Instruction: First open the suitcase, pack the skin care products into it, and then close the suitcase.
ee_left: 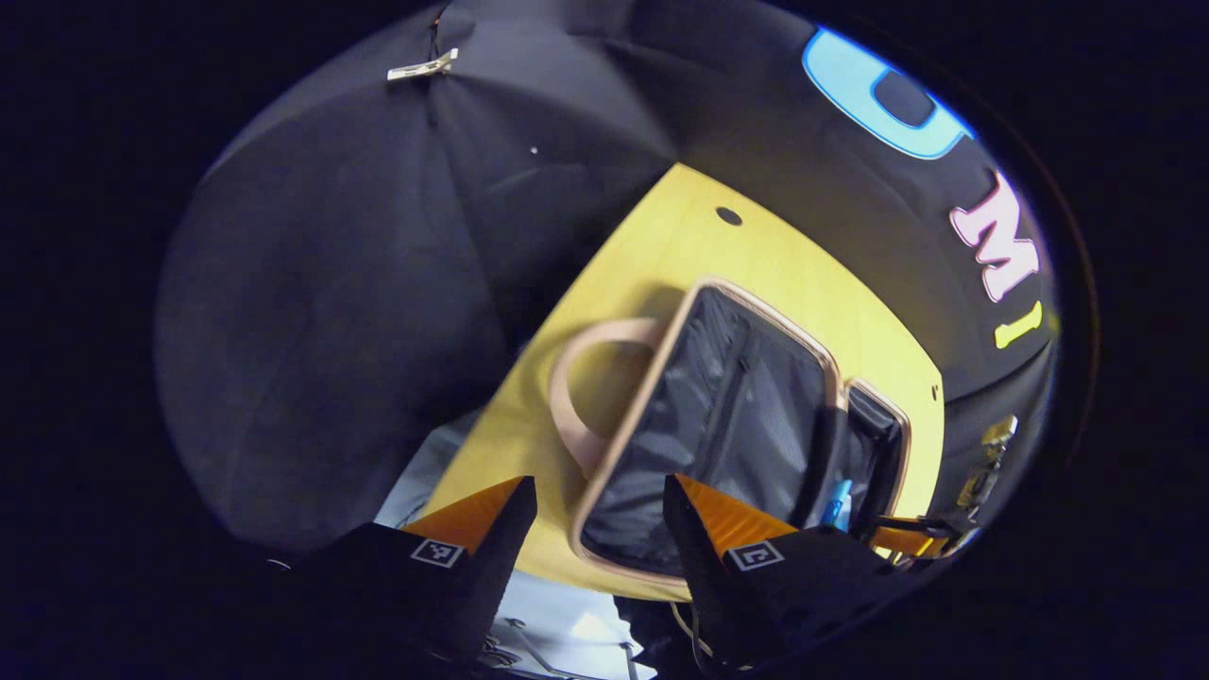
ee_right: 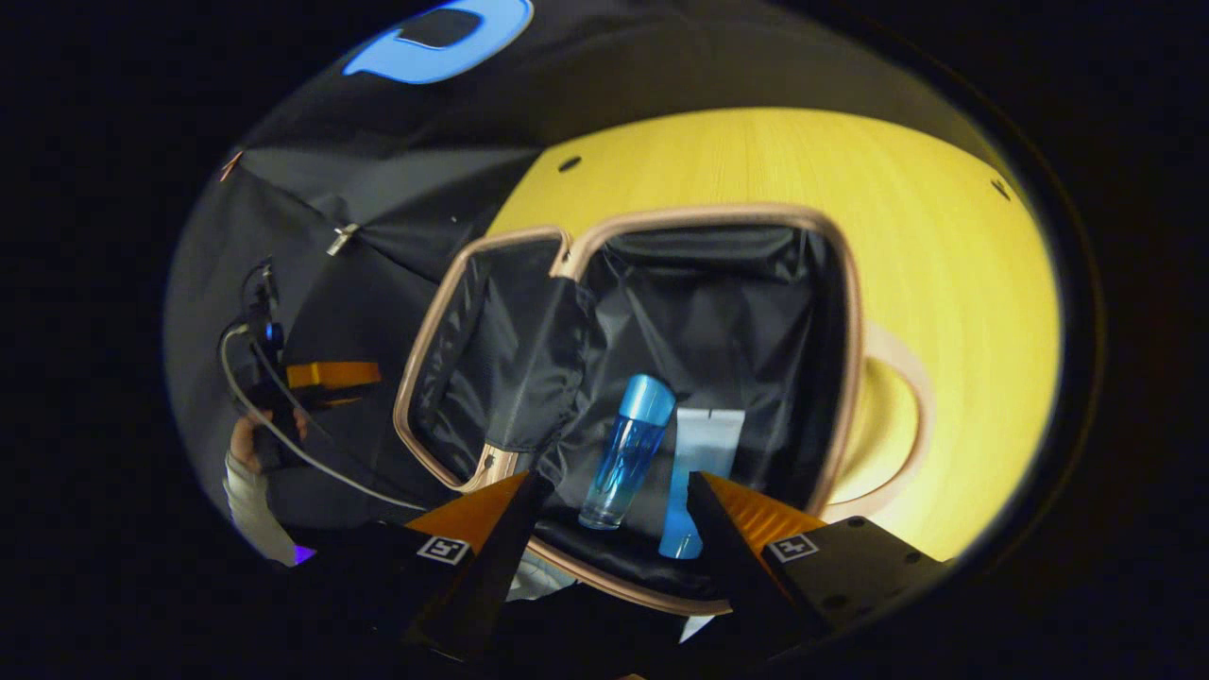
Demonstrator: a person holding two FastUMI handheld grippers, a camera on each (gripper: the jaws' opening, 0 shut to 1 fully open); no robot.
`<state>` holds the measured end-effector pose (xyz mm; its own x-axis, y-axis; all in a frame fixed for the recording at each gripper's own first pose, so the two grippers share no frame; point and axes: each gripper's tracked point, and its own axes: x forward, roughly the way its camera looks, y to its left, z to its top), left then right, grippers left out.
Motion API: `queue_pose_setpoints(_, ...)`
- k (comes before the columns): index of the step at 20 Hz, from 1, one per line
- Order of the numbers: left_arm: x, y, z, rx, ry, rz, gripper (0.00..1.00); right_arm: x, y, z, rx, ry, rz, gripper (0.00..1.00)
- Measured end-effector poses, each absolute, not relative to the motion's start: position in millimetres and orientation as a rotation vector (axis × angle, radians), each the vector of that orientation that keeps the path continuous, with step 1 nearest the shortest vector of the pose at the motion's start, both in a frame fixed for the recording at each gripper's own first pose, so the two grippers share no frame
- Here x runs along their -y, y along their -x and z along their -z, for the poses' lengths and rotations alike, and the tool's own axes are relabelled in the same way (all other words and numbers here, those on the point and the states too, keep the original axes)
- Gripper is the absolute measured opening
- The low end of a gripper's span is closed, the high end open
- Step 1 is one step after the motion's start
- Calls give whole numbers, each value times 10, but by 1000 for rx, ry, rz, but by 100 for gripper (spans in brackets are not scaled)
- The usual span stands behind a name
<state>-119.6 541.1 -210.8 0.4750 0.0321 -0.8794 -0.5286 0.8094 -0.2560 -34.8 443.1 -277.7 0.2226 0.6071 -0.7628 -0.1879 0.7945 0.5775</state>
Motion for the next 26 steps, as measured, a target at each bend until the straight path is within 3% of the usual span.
queue_pose_setpoints(5, -5865, 950, 2624, -1143, 545, -435, 86, -4153, 32, 2397, -1027, -341, -564, 98)
queue_pose_setpoints(9, -5896, 820, 2967, -1242, 422, -452, 86, -3957, 14, 2433, -1024, -343, -504, 98)
queue_pose_setpoints(11, -5858, 775, 3104, -1283, 340, -430, 81, -3883, 51, 2449, -1025, -343, -489, 98)
queue_pose_setpoints(14, -5736, 714, 3248, -1326, 375, -447, 20, -3795, 126, 2490, -1036, -343, -470, 97)
queue_pose_setpoints(16, -5753, 687, 3226, -1308, 365, -429, 13, -3744, 164, 2472, -1029, -346, -458, 97)
queue_pose_setpoints(20, -5740, 668, 2919, -1245, 387, -386, 12, -3680, 158, 2378, -1000, -353, -452, 97)
queue_pose_setpoints(26, -5650, 558, 2263, -1031, 481, -290, 7, -3678, 118, 2229, -946, -350, -503, 98)
